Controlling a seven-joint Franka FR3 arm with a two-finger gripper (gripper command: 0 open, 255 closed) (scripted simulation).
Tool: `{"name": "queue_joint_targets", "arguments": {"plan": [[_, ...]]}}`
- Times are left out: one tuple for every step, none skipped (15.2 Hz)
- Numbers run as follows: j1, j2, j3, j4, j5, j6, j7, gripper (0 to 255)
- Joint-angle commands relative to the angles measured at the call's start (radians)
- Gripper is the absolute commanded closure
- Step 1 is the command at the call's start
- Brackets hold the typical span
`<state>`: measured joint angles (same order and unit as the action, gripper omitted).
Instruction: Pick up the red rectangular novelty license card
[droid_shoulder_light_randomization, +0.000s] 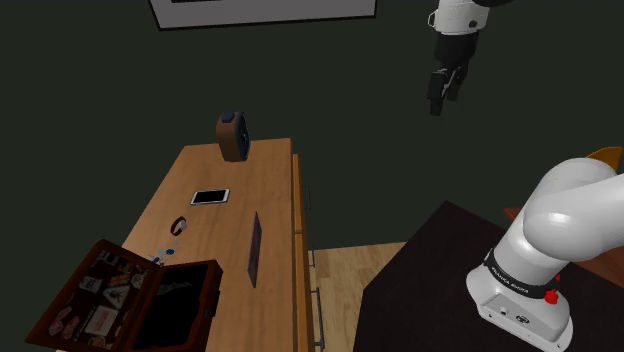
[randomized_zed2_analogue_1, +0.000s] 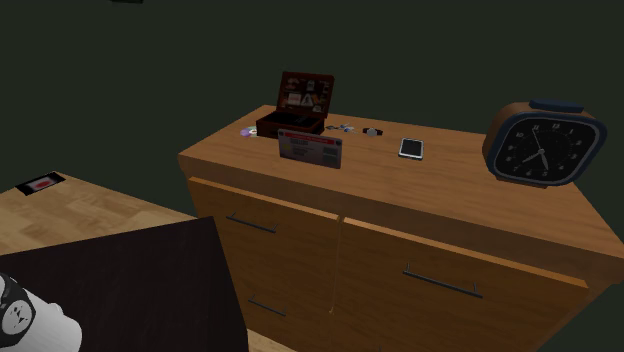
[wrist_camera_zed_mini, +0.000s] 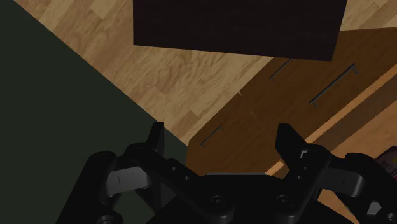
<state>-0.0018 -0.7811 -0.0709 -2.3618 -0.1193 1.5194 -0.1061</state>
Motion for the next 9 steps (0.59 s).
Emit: {"name": "queue_joint_targets", "arguments": {"plan": [[0.0, 0.0, 0.0, 0.0, 0.0, 0.0, 0.0, 0], [0.003, 0.002, 0.02, -0.016, 0.018, 0.014, 0.035, 0], [0.007, 0.006, 0.04, -0.03, 0.036, 0.03, 0.069, 0], [0.01, 0.011, 0.06, -0.043, 0.054, 0.045, 0.104, 0], [0.014, 0.018, 0.08, -0.055, 0.072, 0.062, 0.138, 0], [0.018, 0.027, 0.101, -0.065, 0.089, 0.079, 0.172, 0], [0.022, 0.037, 0.121, -0.074, 0.107, 0.097, 0.205, 0], [0.026, 0.049, 0.141, -0.081, 0.124, 0.116, 0.239, 0], [0.03, 0.063, 0.162, -0.087, 0.141, 0.135, 0.272, 0]]}}
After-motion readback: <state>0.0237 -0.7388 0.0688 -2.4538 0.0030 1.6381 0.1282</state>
